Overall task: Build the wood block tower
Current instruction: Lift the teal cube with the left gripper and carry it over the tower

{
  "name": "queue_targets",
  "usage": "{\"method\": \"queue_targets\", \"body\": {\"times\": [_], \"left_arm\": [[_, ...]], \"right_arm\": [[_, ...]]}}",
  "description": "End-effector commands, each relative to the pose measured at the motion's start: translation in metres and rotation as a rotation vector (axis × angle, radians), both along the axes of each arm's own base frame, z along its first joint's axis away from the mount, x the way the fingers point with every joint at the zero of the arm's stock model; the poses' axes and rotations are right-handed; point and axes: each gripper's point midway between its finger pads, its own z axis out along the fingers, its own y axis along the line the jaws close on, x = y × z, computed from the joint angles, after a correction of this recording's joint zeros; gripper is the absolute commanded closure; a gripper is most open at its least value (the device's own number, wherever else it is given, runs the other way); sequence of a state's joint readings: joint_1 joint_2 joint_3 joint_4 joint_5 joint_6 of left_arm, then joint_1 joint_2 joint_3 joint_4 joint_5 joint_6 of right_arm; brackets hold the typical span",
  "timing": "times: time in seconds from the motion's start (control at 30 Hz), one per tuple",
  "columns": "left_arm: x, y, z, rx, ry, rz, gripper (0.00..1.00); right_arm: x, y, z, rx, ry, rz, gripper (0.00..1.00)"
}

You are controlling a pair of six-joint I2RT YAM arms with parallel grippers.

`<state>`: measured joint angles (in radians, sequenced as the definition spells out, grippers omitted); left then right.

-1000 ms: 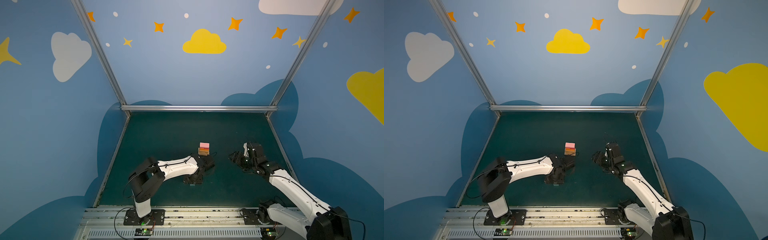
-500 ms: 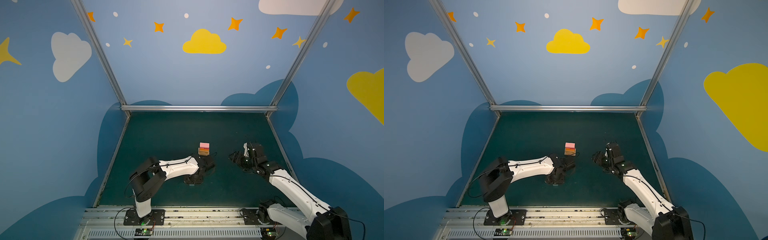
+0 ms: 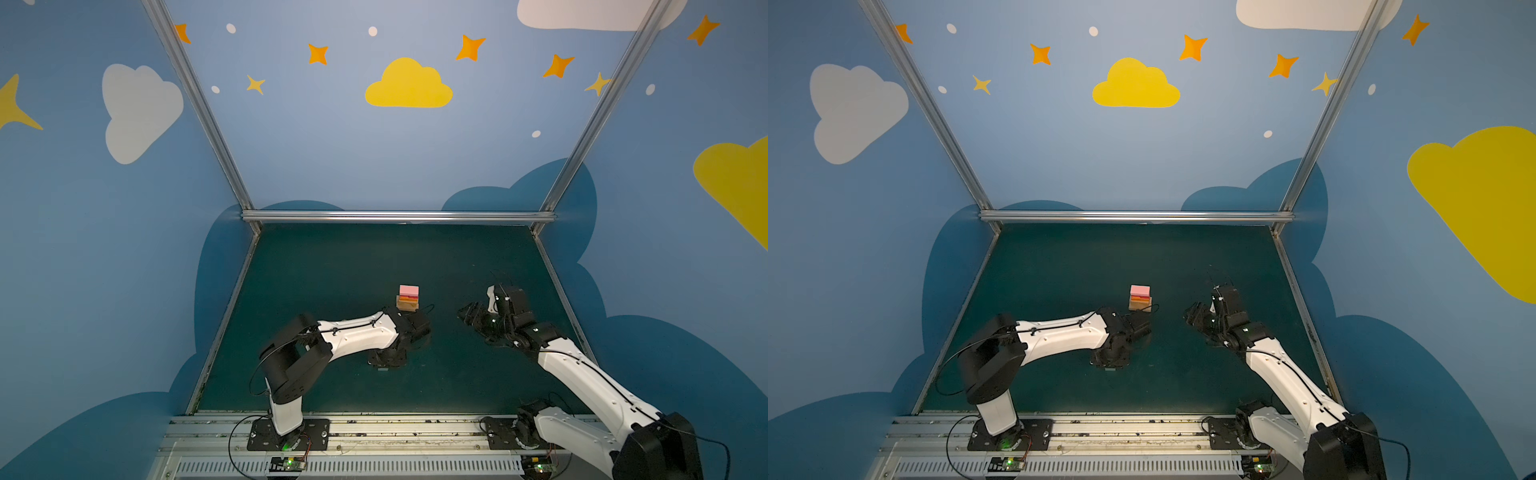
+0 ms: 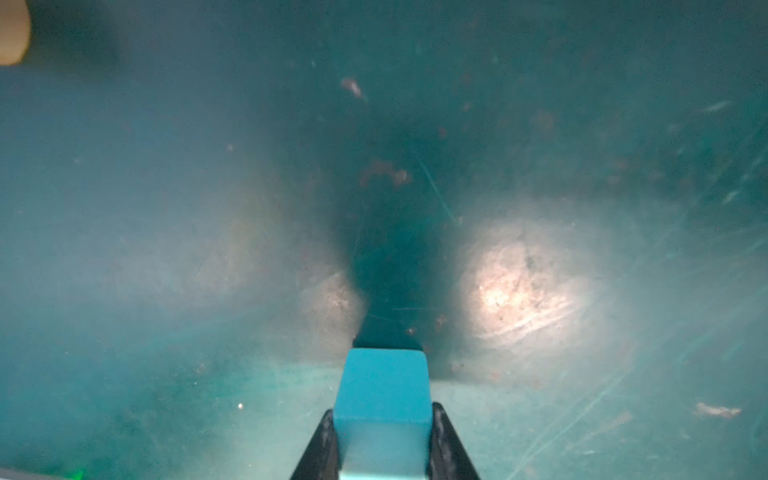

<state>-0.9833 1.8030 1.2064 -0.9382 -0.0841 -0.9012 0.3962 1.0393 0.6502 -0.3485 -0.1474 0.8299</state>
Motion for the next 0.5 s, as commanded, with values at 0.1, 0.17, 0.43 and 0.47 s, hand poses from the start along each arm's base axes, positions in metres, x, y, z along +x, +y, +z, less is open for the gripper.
{"method": "queue_targets", "body": {"times": [0.1,0.17,0.43,0.47], "left_arm": [[0.025,0.007,0.058,-0.056,-0.108,-0.012,0.9],[0.035,0.007,0.077,-0.089,-0.135,-0.021,0.91],[0.082,0.004,0.13,-0.144,-0.172,-0.099,0.91],[0.088,0.002,0.134,-0.147,-0.172,-0.111,0.92]], "right_arm": [[0.001,-0.001,0.001,-0.009,0.005,0.003,0.33],[0.002,0.0,0.001,-0.005,0.004,0.009,0.32],[0.008,0.004,0.0,0.005,0.026,0.037,0.32],[0.008,0.005,-0.001,0.006,0.028,0.039,0.32]]}}
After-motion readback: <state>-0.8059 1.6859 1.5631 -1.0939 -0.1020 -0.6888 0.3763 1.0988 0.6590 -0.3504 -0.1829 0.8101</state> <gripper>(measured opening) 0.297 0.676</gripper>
